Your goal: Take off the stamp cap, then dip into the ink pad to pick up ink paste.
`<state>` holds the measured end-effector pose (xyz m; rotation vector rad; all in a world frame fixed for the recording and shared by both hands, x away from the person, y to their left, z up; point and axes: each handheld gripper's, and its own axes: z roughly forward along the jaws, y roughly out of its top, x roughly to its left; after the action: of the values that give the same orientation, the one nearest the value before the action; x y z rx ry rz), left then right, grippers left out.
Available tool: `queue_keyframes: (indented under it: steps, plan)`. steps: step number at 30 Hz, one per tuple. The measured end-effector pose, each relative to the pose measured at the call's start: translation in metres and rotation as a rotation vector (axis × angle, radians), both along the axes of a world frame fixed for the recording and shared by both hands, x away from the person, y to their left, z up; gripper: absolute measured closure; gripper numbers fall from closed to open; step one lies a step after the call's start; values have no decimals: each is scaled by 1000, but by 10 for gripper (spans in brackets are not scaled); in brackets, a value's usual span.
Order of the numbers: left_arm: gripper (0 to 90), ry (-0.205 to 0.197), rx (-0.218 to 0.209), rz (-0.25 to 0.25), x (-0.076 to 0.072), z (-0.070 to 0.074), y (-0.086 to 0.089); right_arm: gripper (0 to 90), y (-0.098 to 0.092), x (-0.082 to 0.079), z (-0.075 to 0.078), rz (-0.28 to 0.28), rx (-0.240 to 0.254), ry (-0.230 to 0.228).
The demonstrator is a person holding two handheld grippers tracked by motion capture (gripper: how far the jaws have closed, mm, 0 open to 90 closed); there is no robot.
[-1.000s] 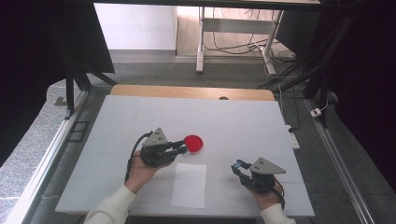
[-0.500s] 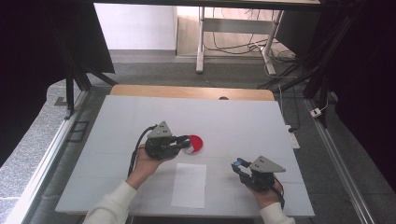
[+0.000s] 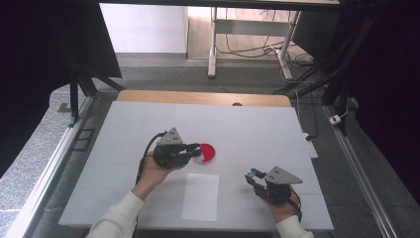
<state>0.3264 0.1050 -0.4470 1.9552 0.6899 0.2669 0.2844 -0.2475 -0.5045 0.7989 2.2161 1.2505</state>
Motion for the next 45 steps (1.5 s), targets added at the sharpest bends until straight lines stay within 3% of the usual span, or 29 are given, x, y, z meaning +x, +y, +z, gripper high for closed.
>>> queue_keyframes:
  steps: [13,19,32,45]
  plan:
    - [746,7,19,2,6,-3,-2,643,0,1,1,6,0,0]
    - [747,7,22,19,16,-5,-5,643,0,1,0,6,-4,-4]
    - [747,24,70,59,39,-20,-11,643,0,0,1,2,-7,-5]
    - [747,30,99,59,55,-29,-22,642,1,1,0,1,-17,-8]
